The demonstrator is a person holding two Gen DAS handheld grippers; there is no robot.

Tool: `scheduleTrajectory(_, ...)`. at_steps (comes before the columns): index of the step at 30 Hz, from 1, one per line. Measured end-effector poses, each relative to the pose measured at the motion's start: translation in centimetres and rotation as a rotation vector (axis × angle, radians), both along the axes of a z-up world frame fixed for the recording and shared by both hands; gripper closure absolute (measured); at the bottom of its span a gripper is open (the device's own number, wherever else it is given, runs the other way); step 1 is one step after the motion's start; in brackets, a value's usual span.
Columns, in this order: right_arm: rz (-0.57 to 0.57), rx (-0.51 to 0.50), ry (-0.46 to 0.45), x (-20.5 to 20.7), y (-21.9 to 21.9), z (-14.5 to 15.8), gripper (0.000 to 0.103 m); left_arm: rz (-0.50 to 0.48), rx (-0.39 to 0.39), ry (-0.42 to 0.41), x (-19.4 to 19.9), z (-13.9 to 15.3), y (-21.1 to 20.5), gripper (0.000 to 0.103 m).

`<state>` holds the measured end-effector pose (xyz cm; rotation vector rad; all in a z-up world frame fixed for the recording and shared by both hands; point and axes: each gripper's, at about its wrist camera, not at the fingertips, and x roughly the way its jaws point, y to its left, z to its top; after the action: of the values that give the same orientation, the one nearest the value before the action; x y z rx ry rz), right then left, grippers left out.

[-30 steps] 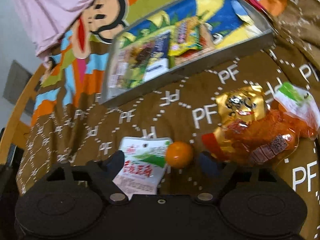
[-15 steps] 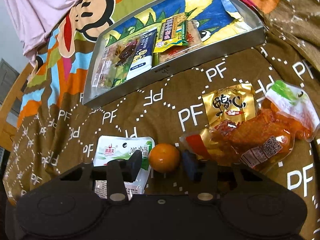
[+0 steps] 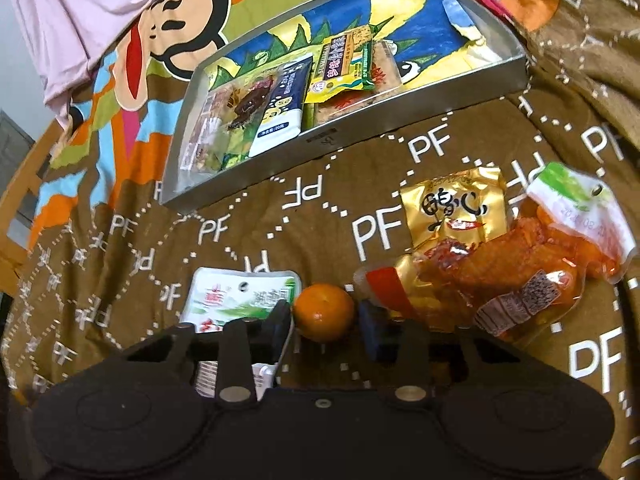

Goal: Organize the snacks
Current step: 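Close the left tool on the white bean packet while the right tool grasps the orange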

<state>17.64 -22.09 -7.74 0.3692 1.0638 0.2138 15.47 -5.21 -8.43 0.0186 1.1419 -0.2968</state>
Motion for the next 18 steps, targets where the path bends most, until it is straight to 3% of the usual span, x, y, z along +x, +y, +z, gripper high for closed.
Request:
scheduleTrajectory(9, -0.006, 0.023, 0.007, -0.9, -0.3, 0.5, 0.067, 0.065, -0.086, -0.010, -0.8, 1.3, 2.2, 0.032)
scheduleTrajectory(12, -0.003, 0.018, 0.008, -1.2, -0.4, 0.6, 0.067, 0.070, -0.091, -0.013, -0.8, 1.3, 2.1, 0.031)
scheduleTrajectory(18, -0.004, 0.018, 0.010, -1.2, -0.3, 0.5, 0.067, 0.058, -0.081, 0.001, -0.4, 0.7, 1.3, 0.019)
